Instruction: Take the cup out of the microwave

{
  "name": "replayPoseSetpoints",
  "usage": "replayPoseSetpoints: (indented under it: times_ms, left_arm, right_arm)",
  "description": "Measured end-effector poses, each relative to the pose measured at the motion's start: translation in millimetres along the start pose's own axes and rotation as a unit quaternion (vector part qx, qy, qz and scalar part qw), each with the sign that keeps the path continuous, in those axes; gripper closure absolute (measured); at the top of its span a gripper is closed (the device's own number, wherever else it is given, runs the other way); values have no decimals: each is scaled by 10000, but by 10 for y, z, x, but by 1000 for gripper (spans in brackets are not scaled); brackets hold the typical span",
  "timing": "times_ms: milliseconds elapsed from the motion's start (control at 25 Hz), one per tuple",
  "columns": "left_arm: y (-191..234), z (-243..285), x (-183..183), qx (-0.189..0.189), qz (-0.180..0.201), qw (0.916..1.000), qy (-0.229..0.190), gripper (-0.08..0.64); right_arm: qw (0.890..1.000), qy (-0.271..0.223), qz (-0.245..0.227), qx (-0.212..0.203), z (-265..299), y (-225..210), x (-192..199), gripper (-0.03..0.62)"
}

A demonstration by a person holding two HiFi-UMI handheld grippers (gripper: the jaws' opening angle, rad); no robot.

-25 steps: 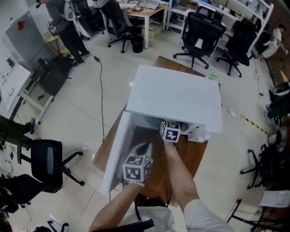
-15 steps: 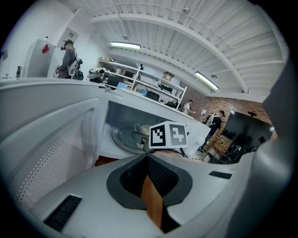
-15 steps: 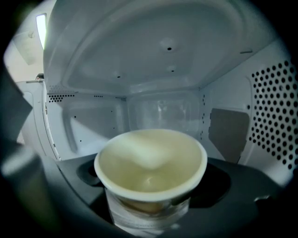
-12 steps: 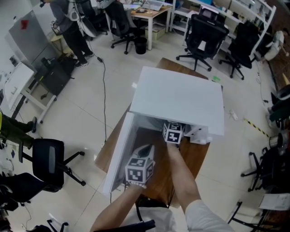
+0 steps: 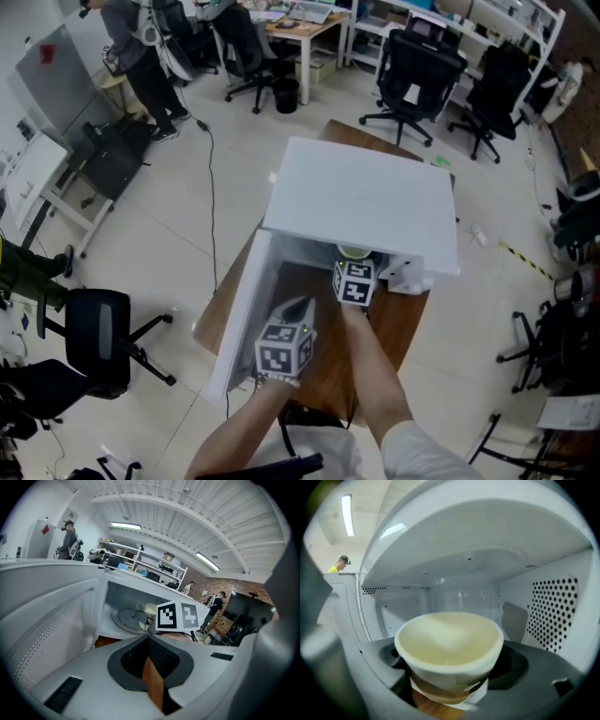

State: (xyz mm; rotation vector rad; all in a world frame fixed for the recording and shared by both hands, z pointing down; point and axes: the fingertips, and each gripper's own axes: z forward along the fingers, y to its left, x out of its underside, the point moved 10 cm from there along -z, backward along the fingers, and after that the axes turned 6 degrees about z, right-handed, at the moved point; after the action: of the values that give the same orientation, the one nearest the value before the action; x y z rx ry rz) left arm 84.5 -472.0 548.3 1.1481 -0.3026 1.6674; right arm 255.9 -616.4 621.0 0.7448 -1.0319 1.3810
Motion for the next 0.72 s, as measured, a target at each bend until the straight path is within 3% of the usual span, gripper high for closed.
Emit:
replayPoseSetpoints:
  times_ms: [720]
  left_arm:
    - [-129, -256, 193, 132, 400, 9991, -99, 566]
  right_arm:
    - [9992, 173, 110, -342, -1503, 171, 193, 115]
